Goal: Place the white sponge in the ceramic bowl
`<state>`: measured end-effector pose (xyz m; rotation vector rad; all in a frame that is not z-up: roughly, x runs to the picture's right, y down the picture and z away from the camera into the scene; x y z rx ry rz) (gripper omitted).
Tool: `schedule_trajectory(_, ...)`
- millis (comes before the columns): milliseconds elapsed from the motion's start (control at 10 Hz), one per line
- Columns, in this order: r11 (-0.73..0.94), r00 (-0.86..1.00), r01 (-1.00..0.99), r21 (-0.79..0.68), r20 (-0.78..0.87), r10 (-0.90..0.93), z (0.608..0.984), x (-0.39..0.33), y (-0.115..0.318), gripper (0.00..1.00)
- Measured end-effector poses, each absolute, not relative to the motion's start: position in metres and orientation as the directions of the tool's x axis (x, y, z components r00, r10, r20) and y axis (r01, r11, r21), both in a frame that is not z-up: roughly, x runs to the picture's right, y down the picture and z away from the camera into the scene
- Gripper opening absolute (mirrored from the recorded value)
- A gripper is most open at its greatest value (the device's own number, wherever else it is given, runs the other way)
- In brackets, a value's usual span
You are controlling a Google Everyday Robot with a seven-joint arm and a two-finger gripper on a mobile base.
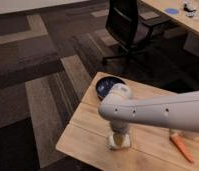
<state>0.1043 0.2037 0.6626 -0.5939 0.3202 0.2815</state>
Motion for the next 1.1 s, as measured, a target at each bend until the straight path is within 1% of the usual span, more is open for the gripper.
schedule_trajectory(200, 0.808, 0.940, -0.289, -0.513, -0.312, 0.138, 0.665, 0.100, 0.210, 0.65)
schedule_trajectory(800, 0.858, 0.999, -0.023, -0.513, 0.009, 0.032, 0.701, 0.086, 0.228, 0.65)
schedule_trajectory(1100, 0.849, 0.997, 0.059, -0.524, 0.078, -0.021, 0.715, 0.090, 0.245, 0.65)
